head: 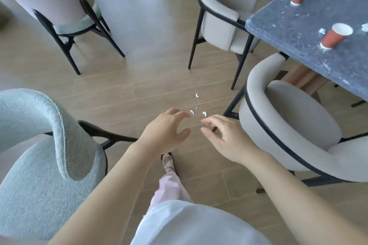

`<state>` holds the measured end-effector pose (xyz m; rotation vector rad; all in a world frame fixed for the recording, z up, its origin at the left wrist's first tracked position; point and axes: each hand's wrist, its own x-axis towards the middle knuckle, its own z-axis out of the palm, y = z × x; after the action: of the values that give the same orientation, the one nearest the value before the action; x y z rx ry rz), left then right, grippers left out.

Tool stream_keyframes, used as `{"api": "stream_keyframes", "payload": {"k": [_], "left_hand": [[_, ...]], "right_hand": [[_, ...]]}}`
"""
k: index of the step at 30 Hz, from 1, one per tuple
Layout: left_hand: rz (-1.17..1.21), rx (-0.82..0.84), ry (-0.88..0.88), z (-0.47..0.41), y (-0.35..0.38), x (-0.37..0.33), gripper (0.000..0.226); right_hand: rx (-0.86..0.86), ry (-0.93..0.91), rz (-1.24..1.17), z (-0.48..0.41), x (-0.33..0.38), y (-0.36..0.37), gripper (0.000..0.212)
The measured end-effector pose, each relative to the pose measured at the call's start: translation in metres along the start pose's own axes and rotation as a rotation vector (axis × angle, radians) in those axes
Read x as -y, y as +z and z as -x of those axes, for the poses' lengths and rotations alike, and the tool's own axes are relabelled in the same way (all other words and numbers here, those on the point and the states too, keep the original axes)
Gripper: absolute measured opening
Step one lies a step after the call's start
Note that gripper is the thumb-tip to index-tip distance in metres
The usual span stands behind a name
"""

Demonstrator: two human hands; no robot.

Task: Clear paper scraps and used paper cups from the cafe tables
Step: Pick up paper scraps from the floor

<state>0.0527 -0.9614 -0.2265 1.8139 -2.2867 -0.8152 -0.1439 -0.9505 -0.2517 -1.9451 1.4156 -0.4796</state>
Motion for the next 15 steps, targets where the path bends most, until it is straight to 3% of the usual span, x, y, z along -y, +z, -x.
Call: {"api": "stream_keyframes", "payload": {"k": [15], "left_hand": [[-0.167,0.224,0.173,-0.231,-0.099,0.099,0.036]], "right_hand": [[-0.041,0.264,0.007,-0.221,-0.007,-0.015,0.029]]}}
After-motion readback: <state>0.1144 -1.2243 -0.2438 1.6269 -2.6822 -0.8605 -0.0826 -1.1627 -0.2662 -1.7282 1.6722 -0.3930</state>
